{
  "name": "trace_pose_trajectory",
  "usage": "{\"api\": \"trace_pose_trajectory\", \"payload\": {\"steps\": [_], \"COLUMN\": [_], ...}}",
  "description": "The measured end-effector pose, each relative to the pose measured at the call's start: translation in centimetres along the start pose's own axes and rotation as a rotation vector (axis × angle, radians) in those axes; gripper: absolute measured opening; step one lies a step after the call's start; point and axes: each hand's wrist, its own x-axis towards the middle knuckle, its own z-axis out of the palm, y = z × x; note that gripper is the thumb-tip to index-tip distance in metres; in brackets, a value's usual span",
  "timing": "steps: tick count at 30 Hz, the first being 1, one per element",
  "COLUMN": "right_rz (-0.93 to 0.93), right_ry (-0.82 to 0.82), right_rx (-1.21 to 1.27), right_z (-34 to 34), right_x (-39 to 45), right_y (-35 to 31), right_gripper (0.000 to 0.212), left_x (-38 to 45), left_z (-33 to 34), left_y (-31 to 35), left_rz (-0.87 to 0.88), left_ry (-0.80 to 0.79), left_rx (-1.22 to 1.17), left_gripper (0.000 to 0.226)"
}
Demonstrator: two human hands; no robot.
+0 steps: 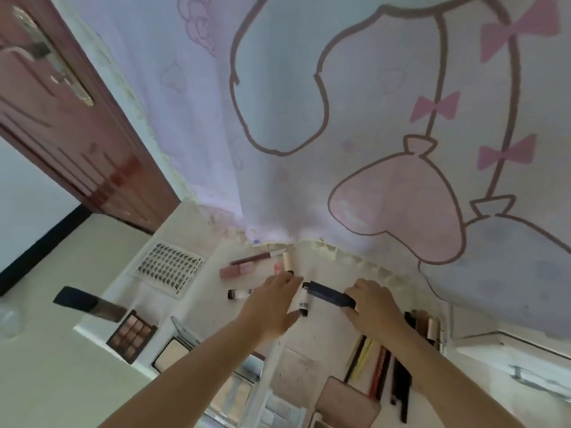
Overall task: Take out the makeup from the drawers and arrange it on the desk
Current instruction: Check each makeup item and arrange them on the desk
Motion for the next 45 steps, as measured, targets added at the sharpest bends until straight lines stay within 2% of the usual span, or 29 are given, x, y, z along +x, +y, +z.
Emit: {"api": "trace_pose_trajectory", "payload": {"steps": [2,5,10,12,14,16,18,22,25,31,36,42,45], "right_rz": [-0.107,-0.224,-0.263,-0.214,-0.103,-0.013,-0.006,-0.022,0.053,0.166,0.237,0.337,0.402], "right_ry": [0.002,-0.007,0.017,0.068,0.130,0.173,0.226,0.344,0.404,0.320,0.293,0.265,0.255], "right_rx": [0.028,0.099,0.123,0.157,0.196,0.243,0.286,0.363,0.430,0.490,0.549,0.545,0.569], "right_z": [-2.1,-4.8,-7.7,-8.5,-9.3,-9.7,-9.5,-9.0,-9.2,-8.3,-6.9,-5.4,-4.0], "right_x": [-0.7,-2.0,-3.9,-4.3,-4.8,-5.2,-5.3,-4.9,-5.2,-6.3,-6.9,-7.2,-6.8], "right_y": [-1.2,-3.0,-5.3,-5.6,-5.2,-5.1,-6.4,-10.0,-11.0,-11.8,-11.8,-10.7,-9.9], "right_gripper": [0.027,0.026,0.023,0.018,0.015,0.012,0.011,0.020,0.018,0.008,0.012,0.016,0.021], "left_x": [-0.2,-0.8,-2.8,-3.5,-4.1,-4.5,-4.5,-3.8,-3.5,-2.3,-0.7,1.2,2.5], "left_z": [-0.4,-1.7,-5.3,-7.1,-8.9,-10.2,-10.9,-10.9,-10.7,-9.8,-8.3,-6.2,-4.9], "left_y": [0.7,0.9,-0.2,-2.0,-4.6,-6.8,-7.2,-6.0,-5.5,-6.0,-4.8,-2.9,-1.8], "left_rz": [0.054,0.153,0.278,0.271,0.161,0.115,0.136,0.291,0.387,0.525,0.635,0.761,0.739], "left_ry": [0.055,0.046,0.069,0.139,0.205,0.210,0.175,0.099,0.063,0.045,-0.060,-0.085,-0.188], "left_rx": [-0.045,-0.044,-0.048,-0.051,-0.084,-0.125,-0.158,-0.124,-0.126,-0.135,-0.119,-0.117,-0.118], "left_gripper": [0.060,0.039,0.025,0.024,0.029,0.044,0.056,0.021,0.019,0.017,0.007,0.025,0.023]}}
